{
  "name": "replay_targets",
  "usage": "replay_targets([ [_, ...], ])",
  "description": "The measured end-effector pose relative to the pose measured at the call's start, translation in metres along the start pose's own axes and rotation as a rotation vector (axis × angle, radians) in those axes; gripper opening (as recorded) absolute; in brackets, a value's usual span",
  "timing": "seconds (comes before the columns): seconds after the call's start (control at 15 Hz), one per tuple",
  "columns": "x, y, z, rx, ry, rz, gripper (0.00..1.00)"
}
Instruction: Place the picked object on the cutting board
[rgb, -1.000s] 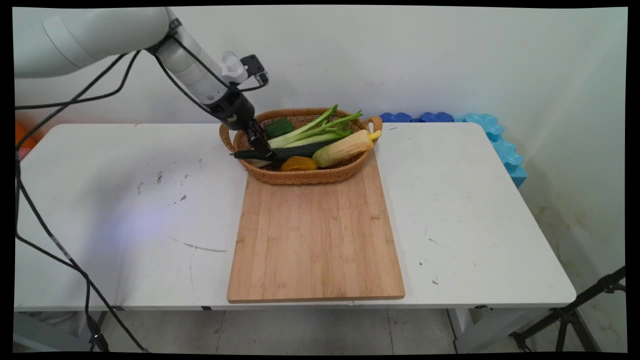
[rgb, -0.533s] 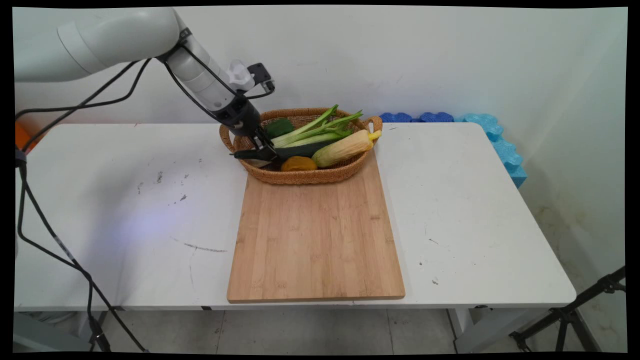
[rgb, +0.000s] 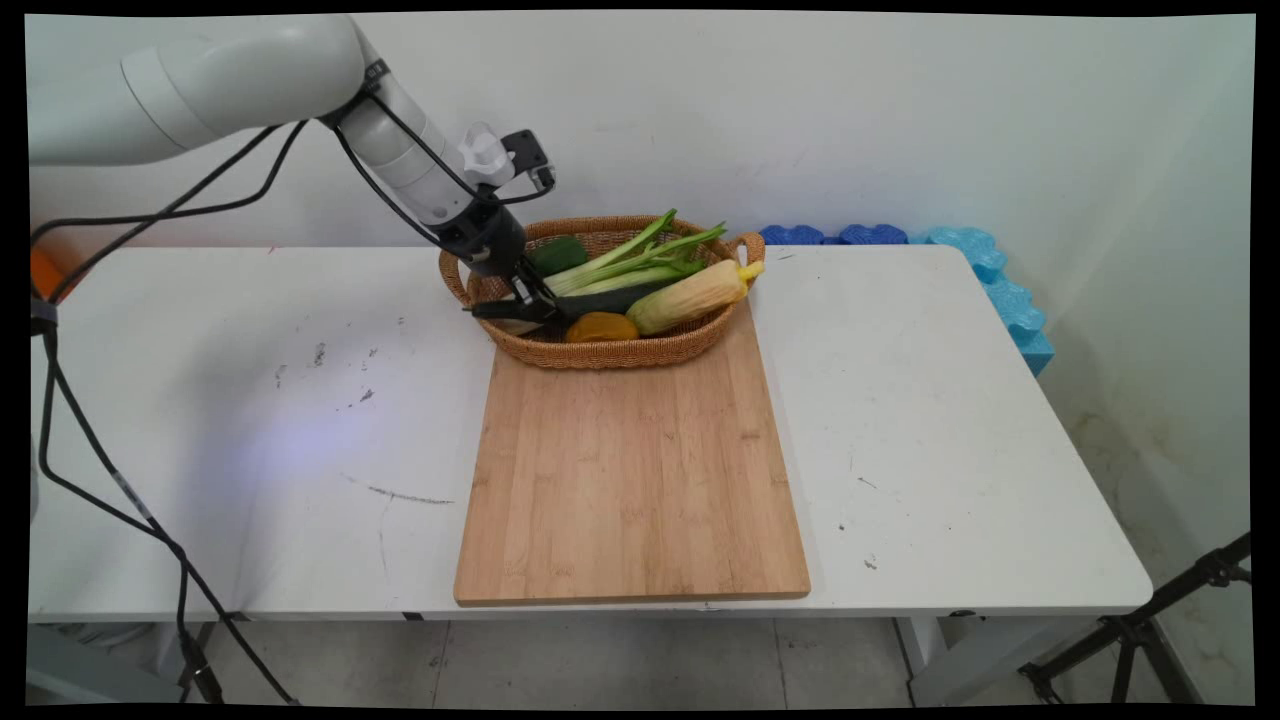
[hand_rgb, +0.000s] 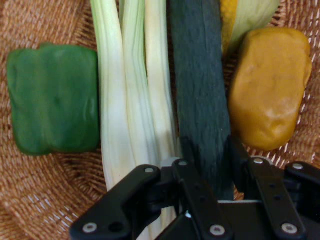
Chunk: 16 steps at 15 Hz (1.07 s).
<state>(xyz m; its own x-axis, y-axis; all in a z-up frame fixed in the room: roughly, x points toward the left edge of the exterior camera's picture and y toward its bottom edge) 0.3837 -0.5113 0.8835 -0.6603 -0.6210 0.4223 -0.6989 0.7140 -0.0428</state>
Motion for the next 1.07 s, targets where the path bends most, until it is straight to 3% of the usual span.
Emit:
replay_targets([
  [0.33, 0.007, 0.005, -0.021, 0.015, 0.030, 0.020, 0.00],
  [0.67, 0.018, 0.016, -0.079, 0.039, 0.092, 0.064, 0.00],
  [1.07, 0.021, 0.036, -0.143, 0.038, 0.161, 0.105, 0.00],
])
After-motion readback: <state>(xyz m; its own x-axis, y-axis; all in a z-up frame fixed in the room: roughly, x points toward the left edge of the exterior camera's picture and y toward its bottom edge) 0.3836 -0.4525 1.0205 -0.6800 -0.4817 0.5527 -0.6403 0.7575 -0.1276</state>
